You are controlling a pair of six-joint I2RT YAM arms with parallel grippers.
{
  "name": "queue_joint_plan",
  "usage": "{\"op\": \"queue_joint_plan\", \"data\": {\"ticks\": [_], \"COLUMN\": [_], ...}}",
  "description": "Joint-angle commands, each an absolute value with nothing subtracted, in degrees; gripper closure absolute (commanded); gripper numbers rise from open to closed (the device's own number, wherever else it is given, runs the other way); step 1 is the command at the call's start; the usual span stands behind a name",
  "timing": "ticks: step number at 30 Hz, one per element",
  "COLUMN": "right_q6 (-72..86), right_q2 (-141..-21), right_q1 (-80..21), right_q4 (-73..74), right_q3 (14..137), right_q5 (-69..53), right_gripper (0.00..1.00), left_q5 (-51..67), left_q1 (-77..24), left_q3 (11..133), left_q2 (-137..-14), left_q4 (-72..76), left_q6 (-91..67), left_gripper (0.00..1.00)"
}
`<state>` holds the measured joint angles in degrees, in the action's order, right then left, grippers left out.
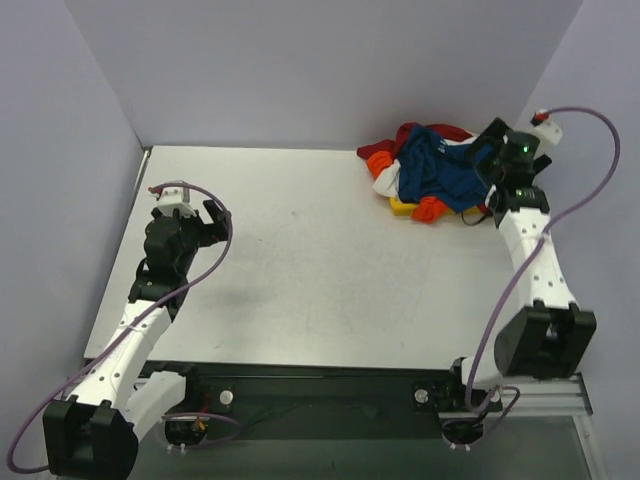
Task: Fold and stack the t-shirts
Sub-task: Grab crumpled tshirt from bin with the right arm
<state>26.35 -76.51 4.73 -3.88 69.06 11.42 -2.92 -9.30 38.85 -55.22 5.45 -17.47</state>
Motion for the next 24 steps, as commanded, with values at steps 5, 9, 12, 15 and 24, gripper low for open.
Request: {"op": "queue_joint_plan", "data": {"ticks": [5,9,12,15,24], "right_q6": [28.9,31.5,31.9,32.4,30.8], "right_q2": [-103.5,-118.0,-123.5,-125.6,-124.5], "right_q1": [9.8,11.1,11.0,11.0,10.4], "right_q4": [8.9,11.0,12.1,12.3,10.6], "right_q3": [96.6,106.6,110.0,110.0,108.4], "right_q5": [-2.0,-6.8,-6.9,-5.3,-4.1], "right_gripper": [0.03,0.09,0.12,0.13,0.51], "left_q5": [-4.0,-3.3,-3.0,-2.4,-1.8], "left_q1": [-8.8,-8.6,-8.5,-8.5,-8.5], "left_q3": [36.6,36.3,36.5,36.6,36.0], "left_q2": [-49.7,-49.5,-50.1,-50.6,-51.2], "left_q4": [8.3,8.6,8.7,9.2,10.5], "left_q6": [-17.4,-17.1,-17.0,-17.0,-17.5], "left_gripper": [0.03,0.03,0.03,0.03,0.03]}}
